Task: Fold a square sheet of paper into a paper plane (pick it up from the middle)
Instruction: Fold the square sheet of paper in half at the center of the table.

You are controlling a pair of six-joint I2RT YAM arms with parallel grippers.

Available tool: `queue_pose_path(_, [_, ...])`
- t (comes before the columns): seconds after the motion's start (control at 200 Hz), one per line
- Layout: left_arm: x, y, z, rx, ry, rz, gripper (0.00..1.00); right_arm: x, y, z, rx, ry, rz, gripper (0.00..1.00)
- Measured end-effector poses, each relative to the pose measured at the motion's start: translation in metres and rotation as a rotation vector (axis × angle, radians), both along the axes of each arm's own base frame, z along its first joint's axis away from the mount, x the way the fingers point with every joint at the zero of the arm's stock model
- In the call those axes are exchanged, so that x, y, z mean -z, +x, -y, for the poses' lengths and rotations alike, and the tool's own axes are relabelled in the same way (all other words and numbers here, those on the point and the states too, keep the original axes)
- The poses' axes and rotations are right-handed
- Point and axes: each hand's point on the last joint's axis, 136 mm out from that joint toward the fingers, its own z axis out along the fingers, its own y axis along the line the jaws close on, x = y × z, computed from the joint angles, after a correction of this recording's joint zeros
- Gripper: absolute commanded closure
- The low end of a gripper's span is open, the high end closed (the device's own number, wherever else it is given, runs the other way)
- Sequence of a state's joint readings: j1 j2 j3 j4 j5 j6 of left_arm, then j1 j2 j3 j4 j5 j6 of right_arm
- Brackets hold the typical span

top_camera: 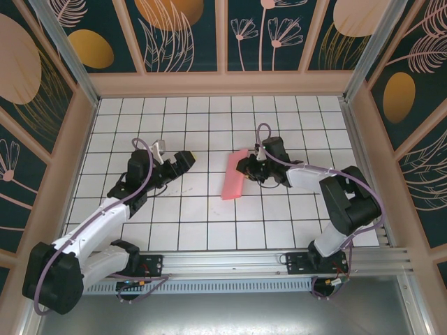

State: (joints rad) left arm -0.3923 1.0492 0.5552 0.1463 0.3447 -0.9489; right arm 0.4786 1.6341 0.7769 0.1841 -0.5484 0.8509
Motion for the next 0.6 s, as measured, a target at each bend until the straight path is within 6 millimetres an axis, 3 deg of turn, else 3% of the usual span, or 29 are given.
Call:
queue_pose_path(0.38, [0.016, 0.013, 0.005, -0.029, -0.039, -0.060, 0.01, -0.005, -0.005, -0.007, -0.046, 0.043, -0.007, 0.76])
queue_pose_path(0.6, [0.023, 0.014, 0.006, -0.026, -0.031, -0.074, 0.01, -0.013, 0.012, -0.012, -0.029, 0.039, 0.021, 0.74])
